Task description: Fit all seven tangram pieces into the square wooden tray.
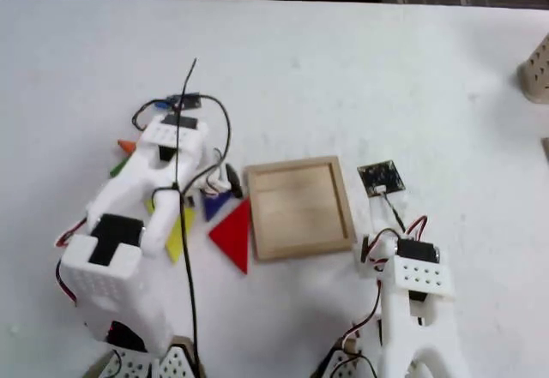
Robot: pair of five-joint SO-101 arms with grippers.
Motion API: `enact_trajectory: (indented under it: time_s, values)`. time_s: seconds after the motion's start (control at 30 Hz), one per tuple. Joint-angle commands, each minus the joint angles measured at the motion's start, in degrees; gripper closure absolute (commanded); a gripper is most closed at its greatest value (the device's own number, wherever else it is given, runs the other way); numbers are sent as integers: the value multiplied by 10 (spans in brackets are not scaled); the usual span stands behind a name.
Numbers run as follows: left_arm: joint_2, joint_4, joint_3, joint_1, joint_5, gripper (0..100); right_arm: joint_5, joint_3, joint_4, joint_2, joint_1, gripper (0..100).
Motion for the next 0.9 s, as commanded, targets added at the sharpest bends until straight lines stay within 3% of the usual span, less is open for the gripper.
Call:
enact_trajectory:
  time_s: [0.0, 0.13, 0.53, 0.87]
  values:
    - [2, 8, -9, -10, -4, 815, 6, -4, -7, -15, -5, 981]
    - [1, -13, -15, -22, -70, 889, 6, -4, -7, -15, -5, 981]
    - [-5, -10, -14, -26, -76, 895, 6, -4, -7, -15, -5, 981]
    - [-111, 19, -8, -25, -76, 895, 6, -4, -7, -15, -5, 981]
